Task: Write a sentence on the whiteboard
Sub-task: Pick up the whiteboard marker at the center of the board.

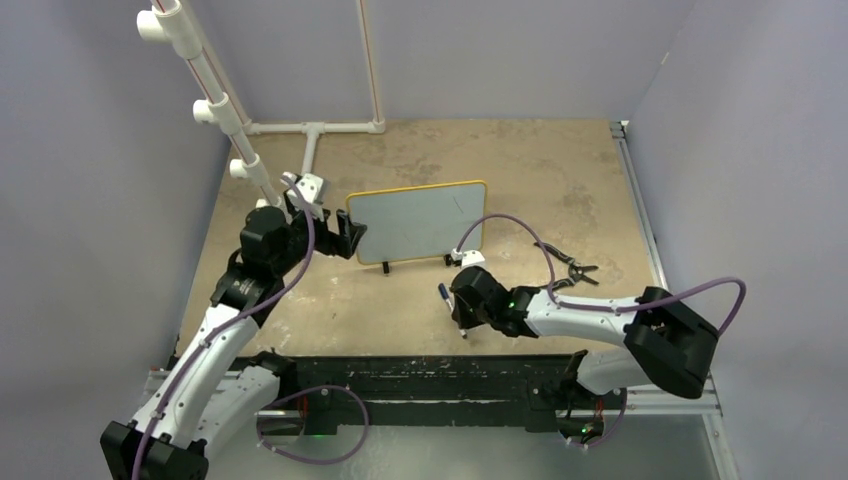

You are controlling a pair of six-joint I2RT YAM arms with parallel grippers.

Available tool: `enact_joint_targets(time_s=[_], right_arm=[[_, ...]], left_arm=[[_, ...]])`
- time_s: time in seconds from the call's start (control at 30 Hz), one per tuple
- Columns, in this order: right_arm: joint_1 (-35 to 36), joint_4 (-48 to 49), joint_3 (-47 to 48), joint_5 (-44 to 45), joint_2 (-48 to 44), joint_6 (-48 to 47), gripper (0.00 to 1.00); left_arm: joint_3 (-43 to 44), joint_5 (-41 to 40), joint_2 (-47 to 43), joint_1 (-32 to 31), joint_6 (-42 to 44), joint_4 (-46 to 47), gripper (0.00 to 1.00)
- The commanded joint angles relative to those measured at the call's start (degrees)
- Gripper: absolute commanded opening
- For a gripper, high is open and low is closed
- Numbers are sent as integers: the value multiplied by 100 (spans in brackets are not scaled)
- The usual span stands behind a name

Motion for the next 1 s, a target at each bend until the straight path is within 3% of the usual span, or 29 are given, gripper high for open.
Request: enact_joint_targets(time_s=[0.0, 0.17, 0.43, 0.67, 0.9, 0.97], right_arm=[[27, -454, 406, -617, -553, -473, 0], [29, -1537, 1133, -1361, -1101, -693, 0], [27, -2762, 2256, -2646, -1688, -1127, 0], [27, -3456, 2911, -3097, -1511, -1577, 0], [27, -3690, 2993, -3636, -1269, -1873, 0], [27, -3659, 2978, -3784, -1226, -1911, 0]], left_arm=[[-121, 809, -174, -554, 552, 514, 83], [-139, 1050, -52, -1864, 1166, 455, 81], [20, -297, 310, -4089, 2176, -481, 80], [-57, -707, 154, -4635, 2323, -506, 81], [-51, -889, 277, -5098, 2378, -599, 81], [-34, -985, 333, -5264, 2406, -638, 74]])
